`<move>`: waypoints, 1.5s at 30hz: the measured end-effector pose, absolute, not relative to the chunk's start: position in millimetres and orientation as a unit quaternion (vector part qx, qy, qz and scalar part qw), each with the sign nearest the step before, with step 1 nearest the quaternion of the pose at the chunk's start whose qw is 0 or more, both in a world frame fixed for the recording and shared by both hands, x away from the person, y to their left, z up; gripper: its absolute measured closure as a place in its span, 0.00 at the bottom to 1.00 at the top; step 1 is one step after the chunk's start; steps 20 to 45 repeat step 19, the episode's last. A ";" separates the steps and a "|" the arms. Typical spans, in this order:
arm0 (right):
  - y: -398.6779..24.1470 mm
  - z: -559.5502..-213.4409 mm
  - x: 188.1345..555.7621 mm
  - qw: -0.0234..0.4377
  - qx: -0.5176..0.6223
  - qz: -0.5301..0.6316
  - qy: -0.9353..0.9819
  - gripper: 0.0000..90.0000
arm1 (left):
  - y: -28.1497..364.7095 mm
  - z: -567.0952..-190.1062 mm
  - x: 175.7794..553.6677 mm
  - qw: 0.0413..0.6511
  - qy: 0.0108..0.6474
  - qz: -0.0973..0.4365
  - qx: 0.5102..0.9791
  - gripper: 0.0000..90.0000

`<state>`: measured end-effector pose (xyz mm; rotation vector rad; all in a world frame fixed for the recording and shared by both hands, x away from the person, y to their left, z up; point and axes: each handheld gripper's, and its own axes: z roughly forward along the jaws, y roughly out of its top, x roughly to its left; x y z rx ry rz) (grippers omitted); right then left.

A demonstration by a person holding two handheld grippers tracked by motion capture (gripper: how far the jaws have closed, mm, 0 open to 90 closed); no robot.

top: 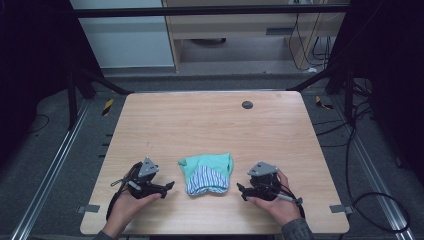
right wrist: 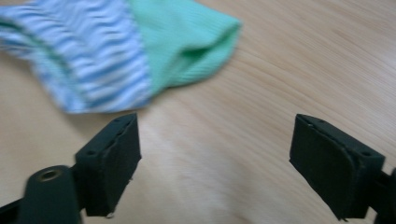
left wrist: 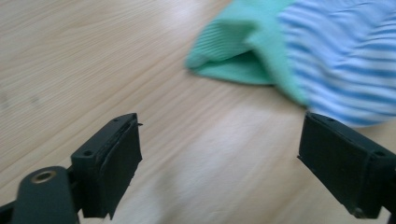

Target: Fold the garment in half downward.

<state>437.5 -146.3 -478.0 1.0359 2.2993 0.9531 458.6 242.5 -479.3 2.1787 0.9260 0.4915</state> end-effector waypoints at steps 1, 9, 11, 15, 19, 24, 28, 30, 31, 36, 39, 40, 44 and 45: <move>-150.7 -480.4 441.8 0.222 0.387 0.341 0.827 0.15 | 248.1 -483.1 463.1 0.348 0.368 0.195 0.840 0.12; -178.8 -501.9 467.8 0.226 0.459 0.325 0.796 0.08 | 265.1 -501.0 479.0 0.328 0.403 0.205 0.829 0.07; -181.6 -507.4 471.0 0.222 0.466 0.320 0.794 0.07 | 264.7 -504.8 482.0 0.327 0.411 0.200 0.827 0.07; -186.9 -511.3 475.7 0.208 0.487 0.331 0.781 0.03 | 267.1 -508.2 484.8 0.342 0.417 0.188 0.821 0.04; -186.9 -512.8 477.4 0.213 0.493 0.330 0.776 0.00 | 267.6 -508.3 485.9 0.343 0.414 0.184 0.823 0.03; -186.9 -512.8 477.4 0.213 0.493 0.330 0.776 0.00 | 267.6 -508.3 485.9 0.343 0.414 0.184 0.823 0.03; -186.9 -512.8 477.4 0.213 0.493 0.330 0.776 0.00 | 267.6 -508.3 485.9 0.343 0.414 0.184 0.823 0.03; -186.9 -512.8 477.4 0.213 0.493 0.330 0.776 0.00 | 267.6 -508.3 485.9 0.343 0.414 0.184 0.823 0.03; -186.9 -512.8 477.4 0.213 0.493 0.330 0.776 0.00 | 267.6 -508.3 485.9 0.343 0.414 0.184 0.823 0.03; -186.9 -512.8 477.4 0.213 0.493 0.330 0.776 0.00 | 267.6 -508.3 485.9 0.343 0.414 0.184 0.823 0.03; -186.9 -512.8 477.4 0.213 0.493 0.330 0.776 0.00 | 267.6 -508.3 485.9 0.343 0.414 0.184 0.823 0.03; -186.9 -512.8 477.4 0.213 0.493 0.330 0.776 0.00 | 267.6 -508.3 485.9 0.343 0.414 0.184 0.823 0.03; -186.9 -512.8 477.4 0.213 0.493 0.330 0.776 0.00 | 267.6 -508.3 485.9 0.343 0.414 0.184 0.823 0.03; -186.9 -512.8 477.4 0.213 0.493 0.330 0.776 0.00 | 267.6 -508.3 485.9 0.343 0.414 0.184 0.823 0.03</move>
